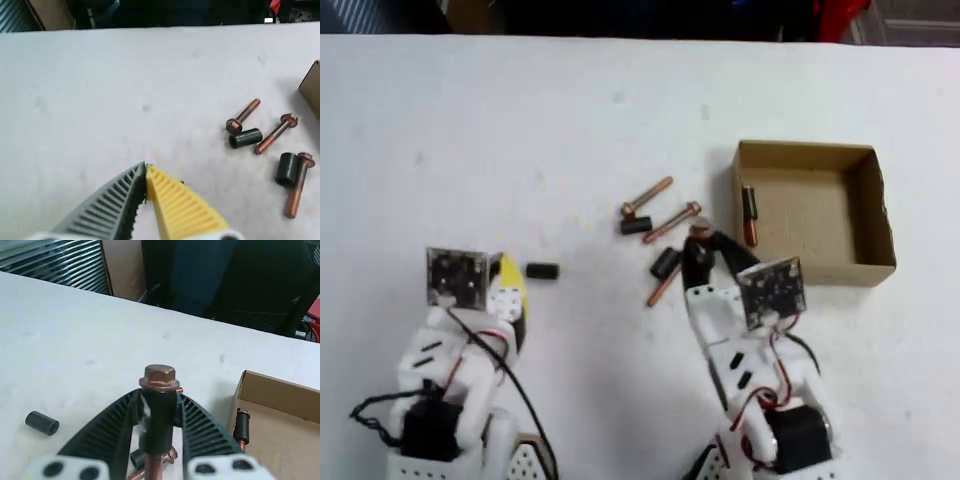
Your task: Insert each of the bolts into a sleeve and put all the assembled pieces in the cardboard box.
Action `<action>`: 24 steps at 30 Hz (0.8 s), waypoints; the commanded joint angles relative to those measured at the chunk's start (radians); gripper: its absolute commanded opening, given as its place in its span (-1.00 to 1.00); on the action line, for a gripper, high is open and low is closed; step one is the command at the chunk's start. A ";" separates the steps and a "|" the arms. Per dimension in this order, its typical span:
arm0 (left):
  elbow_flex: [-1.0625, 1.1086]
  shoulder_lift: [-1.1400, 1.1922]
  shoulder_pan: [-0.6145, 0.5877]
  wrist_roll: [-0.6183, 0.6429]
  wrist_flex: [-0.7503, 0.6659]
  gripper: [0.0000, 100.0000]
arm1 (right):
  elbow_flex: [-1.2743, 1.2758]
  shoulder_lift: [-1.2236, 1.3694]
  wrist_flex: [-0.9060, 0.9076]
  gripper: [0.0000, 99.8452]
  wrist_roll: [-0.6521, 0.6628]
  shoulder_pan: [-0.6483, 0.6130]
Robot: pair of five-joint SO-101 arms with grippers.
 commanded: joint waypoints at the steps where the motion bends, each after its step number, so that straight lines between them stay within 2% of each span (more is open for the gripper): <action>1: 0.041 -0.008 -0.004 0.014 0.003 -0.95 | -0.152 0.001 0.050 -0.97 0.011 0.012; 8: 0.123 -0.008 -0.004 0.014 0.003 -0.95 | -0.341 0.266 0.105 -0.97 0.006 0.016; 17: 0.238 -0.008 -0.004 0.014 0.003 -0.95 | -0.578 0.816 0.101 -0.96 0.005 0.213; 24: 0.267 -0.008 -0.004 0.014 0.005 -0.95 | -0.781 1.185 0.101 -0.96 0.005 0.298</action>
